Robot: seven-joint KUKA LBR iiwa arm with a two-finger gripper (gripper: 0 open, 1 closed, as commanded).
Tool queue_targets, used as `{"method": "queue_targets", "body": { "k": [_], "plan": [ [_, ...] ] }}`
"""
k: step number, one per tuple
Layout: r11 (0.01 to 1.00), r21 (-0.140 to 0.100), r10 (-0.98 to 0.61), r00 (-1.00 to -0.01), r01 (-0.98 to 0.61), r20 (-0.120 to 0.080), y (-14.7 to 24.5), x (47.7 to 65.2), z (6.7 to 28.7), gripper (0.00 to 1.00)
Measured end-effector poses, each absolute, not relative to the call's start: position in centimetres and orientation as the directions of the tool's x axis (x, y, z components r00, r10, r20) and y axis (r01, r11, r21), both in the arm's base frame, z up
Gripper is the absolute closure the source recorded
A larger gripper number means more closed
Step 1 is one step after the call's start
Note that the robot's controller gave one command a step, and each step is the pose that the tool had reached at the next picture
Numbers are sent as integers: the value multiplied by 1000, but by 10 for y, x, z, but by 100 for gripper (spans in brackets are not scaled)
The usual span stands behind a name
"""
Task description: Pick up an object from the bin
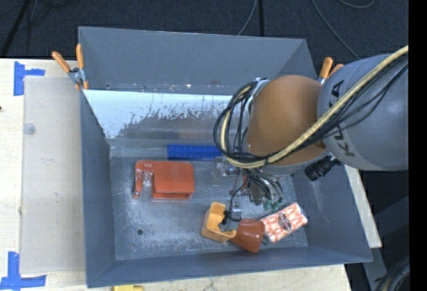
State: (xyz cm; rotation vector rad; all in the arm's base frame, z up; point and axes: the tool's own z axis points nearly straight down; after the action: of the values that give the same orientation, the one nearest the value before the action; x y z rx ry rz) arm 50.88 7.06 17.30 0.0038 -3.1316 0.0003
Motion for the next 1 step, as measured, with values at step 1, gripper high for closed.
{"method": "queue_targets", "body": {
  "k": [1],
  "plan": [
    [1000,0,0,-1000,0,3,70,511,177,0]
  ]
}}
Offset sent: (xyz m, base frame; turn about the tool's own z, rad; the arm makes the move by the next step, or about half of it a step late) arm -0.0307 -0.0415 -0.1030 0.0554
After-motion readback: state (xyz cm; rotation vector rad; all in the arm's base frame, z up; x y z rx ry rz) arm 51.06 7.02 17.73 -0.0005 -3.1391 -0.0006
